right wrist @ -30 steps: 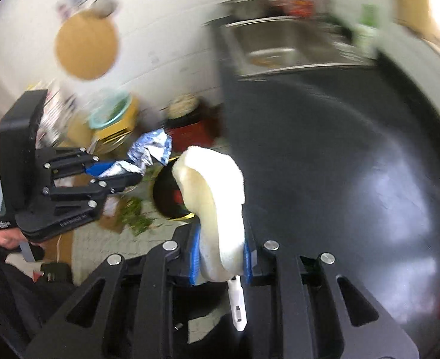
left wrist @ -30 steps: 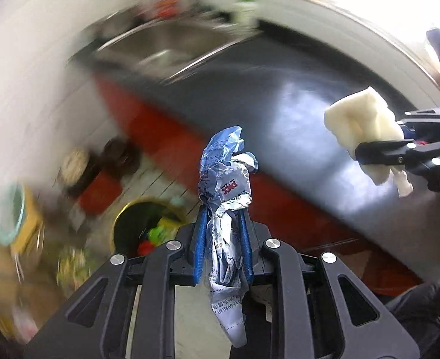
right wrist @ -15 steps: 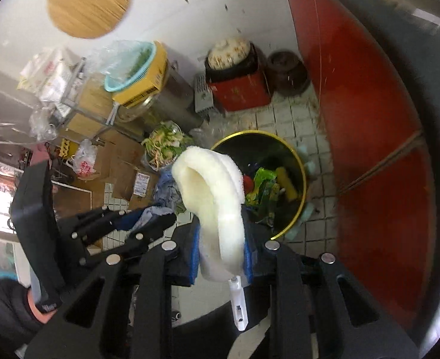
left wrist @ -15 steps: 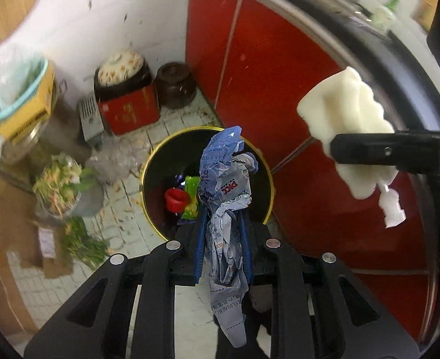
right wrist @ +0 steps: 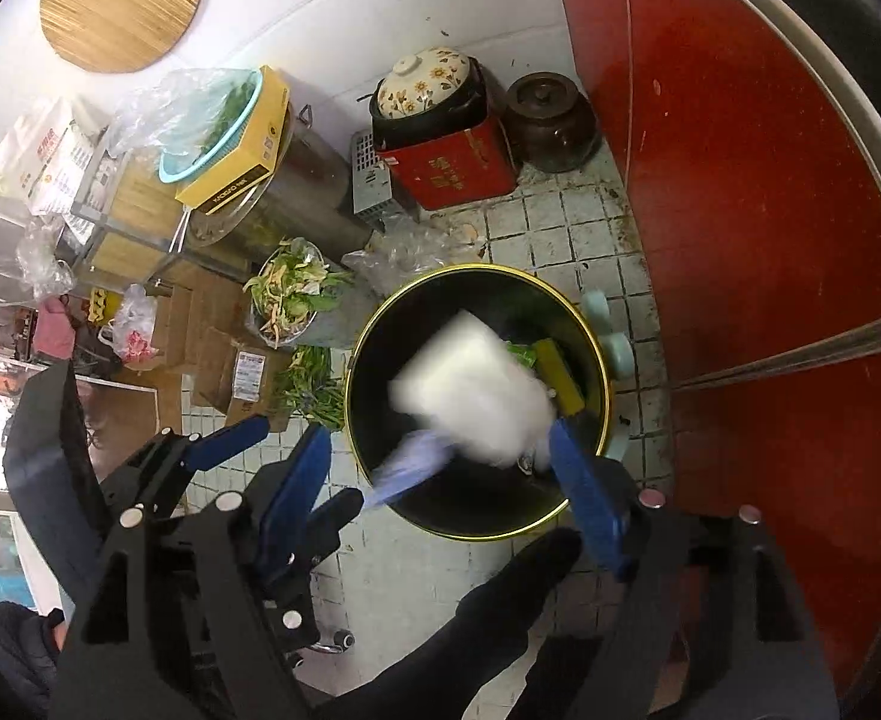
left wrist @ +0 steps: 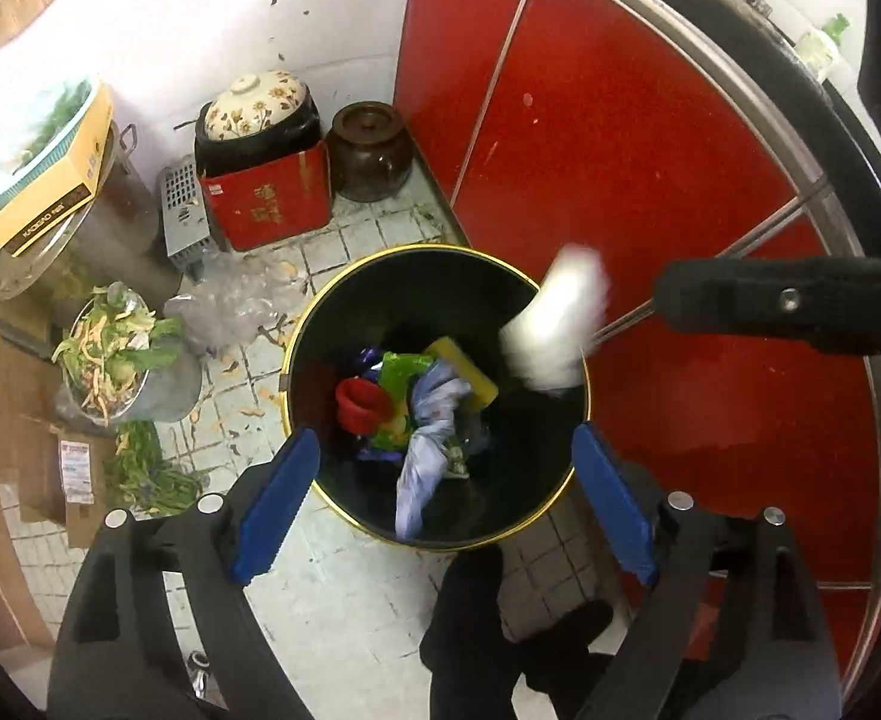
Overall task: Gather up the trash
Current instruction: 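Carry foil and white sponge to the bin and open both tools, then bring both empty tools back over the pill blister and red lid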
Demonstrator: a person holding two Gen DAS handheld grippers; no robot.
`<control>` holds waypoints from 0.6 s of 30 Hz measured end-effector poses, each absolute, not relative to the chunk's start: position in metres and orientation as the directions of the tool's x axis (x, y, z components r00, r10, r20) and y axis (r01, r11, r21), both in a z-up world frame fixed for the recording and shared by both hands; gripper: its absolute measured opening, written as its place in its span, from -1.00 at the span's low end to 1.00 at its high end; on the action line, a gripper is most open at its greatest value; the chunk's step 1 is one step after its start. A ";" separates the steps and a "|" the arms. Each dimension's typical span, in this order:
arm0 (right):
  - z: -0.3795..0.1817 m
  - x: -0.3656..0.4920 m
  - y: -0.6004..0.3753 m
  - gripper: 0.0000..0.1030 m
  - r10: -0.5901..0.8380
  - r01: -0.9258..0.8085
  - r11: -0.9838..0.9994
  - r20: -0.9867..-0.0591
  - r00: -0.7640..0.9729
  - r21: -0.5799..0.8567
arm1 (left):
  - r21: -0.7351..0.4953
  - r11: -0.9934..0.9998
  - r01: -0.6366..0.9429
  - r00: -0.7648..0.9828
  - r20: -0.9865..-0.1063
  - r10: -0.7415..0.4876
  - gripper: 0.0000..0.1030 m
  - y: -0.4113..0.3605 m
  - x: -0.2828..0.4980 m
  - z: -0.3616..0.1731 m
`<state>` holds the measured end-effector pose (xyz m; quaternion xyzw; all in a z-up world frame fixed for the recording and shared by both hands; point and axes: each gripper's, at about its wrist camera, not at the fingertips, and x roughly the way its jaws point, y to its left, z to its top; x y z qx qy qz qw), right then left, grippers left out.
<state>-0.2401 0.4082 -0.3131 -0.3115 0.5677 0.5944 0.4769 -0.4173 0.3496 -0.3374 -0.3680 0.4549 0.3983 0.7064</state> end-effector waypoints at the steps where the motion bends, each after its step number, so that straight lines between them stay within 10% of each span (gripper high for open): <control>1: -0.313 -0.240 0.407 0.42 0.210 -0.921 0.100 -0.912 -0.352 0.378 | -0.156 0.412 -0.898 0.268 -0.936 0.229 0.63 0.349 -0.418 -0.337; 11: -0.263 -0.221 0.381 0.43 0.259 -0.911 0.117 -0.898 -0.356 0.395 | -0.125 0.461 -0.879 0.262 -0.933 0.246 0.65 0.333 -0.410 -0.298; 18: -0.151 -0.153 0.288 0.84 0.419 -0.927 0.195 -0.882 -0.217 0.321 | -0.003 0.656 -0.755 0.279 -0.906 0.317 0.87 0.290 -0.348 -0.213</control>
